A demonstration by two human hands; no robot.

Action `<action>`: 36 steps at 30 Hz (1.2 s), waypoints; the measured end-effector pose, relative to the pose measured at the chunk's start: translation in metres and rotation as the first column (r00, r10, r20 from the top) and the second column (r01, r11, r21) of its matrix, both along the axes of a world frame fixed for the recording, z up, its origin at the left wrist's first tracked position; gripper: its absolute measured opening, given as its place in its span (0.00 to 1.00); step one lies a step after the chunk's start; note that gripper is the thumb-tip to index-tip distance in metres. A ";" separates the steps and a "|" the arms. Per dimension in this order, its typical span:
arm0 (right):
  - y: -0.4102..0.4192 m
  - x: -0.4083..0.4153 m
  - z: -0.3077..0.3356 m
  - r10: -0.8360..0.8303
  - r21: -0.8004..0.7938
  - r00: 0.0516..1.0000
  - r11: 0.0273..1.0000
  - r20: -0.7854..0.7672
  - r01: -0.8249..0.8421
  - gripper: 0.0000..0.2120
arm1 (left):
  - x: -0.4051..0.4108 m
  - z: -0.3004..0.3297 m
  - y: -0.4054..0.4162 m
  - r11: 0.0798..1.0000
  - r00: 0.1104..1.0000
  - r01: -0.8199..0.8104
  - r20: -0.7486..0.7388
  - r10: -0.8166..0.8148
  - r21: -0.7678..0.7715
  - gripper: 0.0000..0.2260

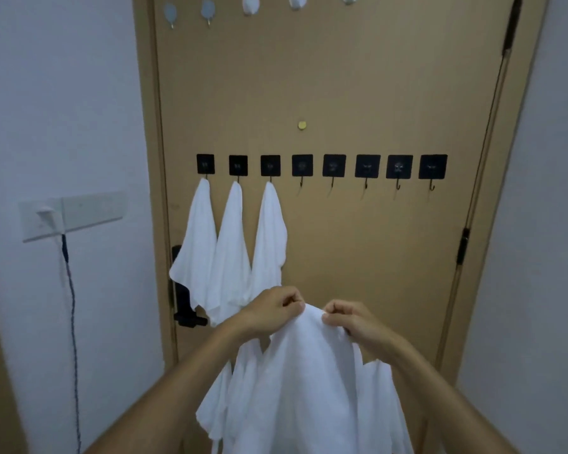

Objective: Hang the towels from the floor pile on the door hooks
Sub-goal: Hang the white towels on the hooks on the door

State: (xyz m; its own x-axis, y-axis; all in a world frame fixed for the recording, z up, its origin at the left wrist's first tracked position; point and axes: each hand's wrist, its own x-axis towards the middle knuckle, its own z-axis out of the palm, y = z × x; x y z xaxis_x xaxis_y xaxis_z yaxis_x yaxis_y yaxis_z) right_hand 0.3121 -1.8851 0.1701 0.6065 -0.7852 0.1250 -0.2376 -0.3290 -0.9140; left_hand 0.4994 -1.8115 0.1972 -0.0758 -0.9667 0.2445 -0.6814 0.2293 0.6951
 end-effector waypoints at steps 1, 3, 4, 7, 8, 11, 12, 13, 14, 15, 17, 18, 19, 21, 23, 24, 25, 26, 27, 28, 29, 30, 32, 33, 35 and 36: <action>-0.014 0.005 0.003 0.004 0.013 1.000 1.000 -0.005 -0.004 0.11 | 0.005 0.005 -0.014 1.000 1.000 0.001 0.024 -0.001 -0.011 0.09; -0.042 0.013 0.007 -0.003 0.018 1.000 1.000 -0.001 0.003 0.11 | 0.015 0.015 -0.044 1.000 0.998 0.002 0.070 -0.001 -0.015 0.08; -0.056 0.016 0.009 -0.006 0.010 1.000 1.000 0.006 0.006 0.11 | 0.020 0.019 -0.060 1.000 0.996 0.006 0.094 -0.005 -0.016 0.08; -0.096 0.022 0.018 -0.021 -0.048 0.999 0.999 0.028 0.022 0.10 | 0.031 0.028 -0.107 0.999 0.986 0.033 0.167 -0.026 -0.037 0.09; -0.108 0.023 0.022 -0.026 -0.087 0.999 0.996 0.037 0.029 0.10 | 0.034 0.030 -0.121 0.998 0.985 0.035 0.168 -0.026 -0.052 0.09; -0.139 0.028 0.035 -0.029 -0.216 0.999 0.976 0.045 0.038 0.09 | 0.044 0.037 -0.158 0.993 0.990 0.023 0.138 -0.007 -0.113 0.08; -0.148 0.031 0.039 -0.023 -0.244 0.999 0.969 0.045 0.033 0.09 | 0.048 0.041 -0.169 0.990 0.992 0.018 0.129 0.000 -0.141 0.08; -0.157 0.035 0.044 -0.022 -0.269 0.999 0.963 0.046 0.034 0.08 | 0.052 0.044 -0.180 0.985 0.993 0.015 0.117 0.006 -0.172 0.08; -0.166 0.040 0.048 -0.031 -0.295 0.998 0.954 0.052 0.045 0.07 | 0.056 0.049 -0.191 0.979 0.995 0.011 0.104 0.010 -0.203 0.08; -0.176 0.045 0.053 -0.050 -0.323 0.997 0.944 0.065 0.068 0.07 | 0.061 0.054 -0.202 0.973 0.996 0.006 0.085 0.014 -0.232 0.08; -0.197 0.059 0.065 -0.105 -0.380 0.988 0.914 0.112 0.140 0.06 | 0.072 0.067 -0.223 0.960 1.000 -0.007 0.024 0.014 -0.279 0.08; -0.208 0.066 0.072 -0.130 -0.403 0.982 0.898 0.141 0.176 0.05 | 0.079 0.074 -0.234 0.954 1.000 -0.010 -0.011 0.007 -0.299 0.09; -0.218 0.073 0.080 -0.150 -0.423 0.975 0.882 0.164 0.207 0.04 | 0.086 0.082 -0.244 0.946 0.999 -0.010 -0.038 -0.002 -0.325 0.10; -0.238 0.089 0.099 -0.208 -0.484 0.961 0.832 0.183 0.272 0.03 | 0.099 0.101 -0.265 0.927 0.999 -0.014 -0.044 -0.003 -0.374 0.11; -0.257 0.106 0.122 -0.268 -0.551 0.942 0.764 0.202 0.335 0.05 | 0.110 0.120 -0.285 0.899 1.000 -0.030 -0.019 0.025 -0.438 0.11; -0.265 0.114 0.134 -0.293 -0.574 0.932 0.734 0.215 0.363 0.06 | 0.114 0.130 -0.296 0.881 0.999 -0.039 -0.002 0.043 -0.471 0.11; -0.274 0.121 0.145 -0.317 -0.599 0.922 0.702 0.222 0.385 0.07 | 0.118 0.139 -0.307 0.866 0.998 -0.048 0.012 0.062 -0.497 0.10; -0.283 0.129 0.156 -0.343 -0.627 0.914 0.668 0.218 0.400 0.08 | 0.122 0.148 -0.319 0.856 0.996 -0.057 0.025 0.082 -0.514 0.09; -0.293 0.136 0.166 -0.376 -0.661 0.903 0.627 0.205 0.411 0.08 | 0.126 0.156 -0.331 0.844 0.994 -0.063 0.038 0.099 -0.532 0.08; -0.302 0.143 0.175 -0.419 -0.697 0.888 0.579 0.192 0.423 0.09 | 0.130 0.163 -0.343 0.833 0.992 -0.074 0.047 0.120 -0.548 0.08; -0.311 0.149 0.183 -0.464 -0.732 0.867 0.525 0.182 0.435 0.10 | 0.132 0.168 -0.354 0.820 0.989 -0.087 0.048 0.138 -0.566 0.08; -0.319 0.155 0.188 -0.513 -0.762 0.841 0.473 0.171 0.443 0.12 | 0.134 0.171 -0.365 0.804 0.987 -0.102 0.042 0.155 -0.585 0.08; -0.331 0.166 0.188 -0.604 -0.804 0.786 0.397 0.134 0.443 0.15 | 0.134 0.167 -0.382 0.780 0.984 -0.130 0.016 0.177 -0.612 0.08; -0.335 0.170 0.181 -0.636 -0.810 0.764 0.387 0.111 0.440 0.16 | 0.134 0.159 -0.388 0.779 0.984 -0.136 0.009 0.179 -0.612 0.08; -0.341 0.173 0.158 -0.643 -0.763 0.759 0.439 0.103 0.475 0.12 | 0.133 0.133 -0.399 0.809 0.988 -0.130 -0.003 0.157 -0.574 0.08; -0.341 0.175 0.143 -0.631 -0.731 0.769 0.476 0.104 0.490 0.09 | 0.133 0.117 -0.403 0.827 0.989 -0.124 -0.003 0.147 -0.549 0.08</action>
